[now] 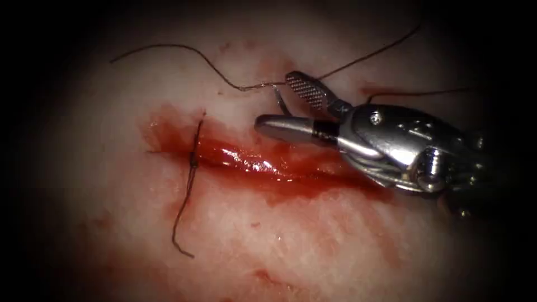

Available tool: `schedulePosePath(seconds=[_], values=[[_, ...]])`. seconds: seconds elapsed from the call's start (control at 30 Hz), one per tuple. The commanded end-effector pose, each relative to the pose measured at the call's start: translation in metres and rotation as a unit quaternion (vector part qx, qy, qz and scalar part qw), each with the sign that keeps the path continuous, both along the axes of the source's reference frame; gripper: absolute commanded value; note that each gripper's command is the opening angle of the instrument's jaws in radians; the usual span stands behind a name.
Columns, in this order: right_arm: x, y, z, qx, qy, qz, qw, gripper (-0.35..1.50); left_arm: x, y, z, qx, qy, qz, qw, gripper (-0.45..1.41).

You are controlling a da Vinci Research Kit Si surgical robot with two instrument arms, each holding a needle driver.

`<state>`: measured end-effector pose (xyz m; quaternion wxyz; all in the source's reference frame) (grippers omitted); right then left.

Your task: Wound Closure

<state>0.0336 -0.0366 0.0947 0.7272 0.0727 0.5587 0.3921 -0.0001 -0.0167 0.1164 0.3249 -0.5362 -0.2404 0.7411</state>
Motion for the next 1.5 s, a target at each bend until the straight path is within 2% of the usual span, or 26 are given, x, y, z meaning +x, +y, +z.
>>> schedulePosePath(seconds=[0.03,0.2,0.33,0.5,0.63,0.9,1.07,1.1,1.2,1.27,1.5], values=[[0.0008,-0.0004,0.0000,0.003,0.006,-0.005,1.000,1.13,-0.0013,-0.0005,0.0003,-0.001,-0.007,0.006,1.000,0.98],[0.0015,-0.0025,-0.0014,0.007,0.022,-0.028,0.999,1.13,-0.0061,-0.0037,-0.0020,-0.037,-0.051,0.053,0.997,0.93],[0.0018,-0.0042,-0.0019,0.009,0.020,-0.048,0.999,1.11,-0.0083,-0.0064,-0.0033,-0.064,-0.071,0.084,0.992,0.86],[0.0014,-0.0051,-0.0016,0.008,0.017,-0.058,0.998,1.11,-0.0097,-0.0106,-0.0034,-0.105,-0.050,0.152,0.982,0.76],[0.0009,-0.0053,-0.0015,0.008,0.017,-0.061,0.998,1.09,-0.0110,-0.0136,-0.0025,-0.149,-0.016,0.211,0.966,0.76],[0.0007,-0.0060,-0.0007,0.012,0.000,-0.075,0.997,1.09,-0.0146,-0.0157,-0.0027,-0.235,-0.015,0.226,0.945,0.76],[0.0005,-0.0059,-0.0006,0.012,0.000,-0.075,0.997,1.09,-0.0145,-0.0169,-0.0037,-0.268,0.010,0.230,0.935,0.76],[0.0005,-0.0059,-0.0006,0.012,0.000,-0.075,0.997,1.09,-0.0144,-0.0173,-0.0037,-0.278,0.011,0.231,0.932,0.71],[0.0005,-0.0060,-0.0006,0.011,0.000,-0.076,0.997,1.09,-0.0146,-0.0182,-0.0034,-0.285,0.014,0.231,0.930,0.56],[0.0006,-0.0061,-0.0005,0.010,0.000,-0.076,0.997,1.08,-0.0152,-0.0186,-0.0032,-0.287,0.020,0.228,0.930,0.52],[0.0010,-0.0065,-0.0001,0.009,-0.001,-0.077,0.997,1.08,-0.0169,-0.0189,-0.0035,-0.288,0.027,0.218,0.932,0.52]])
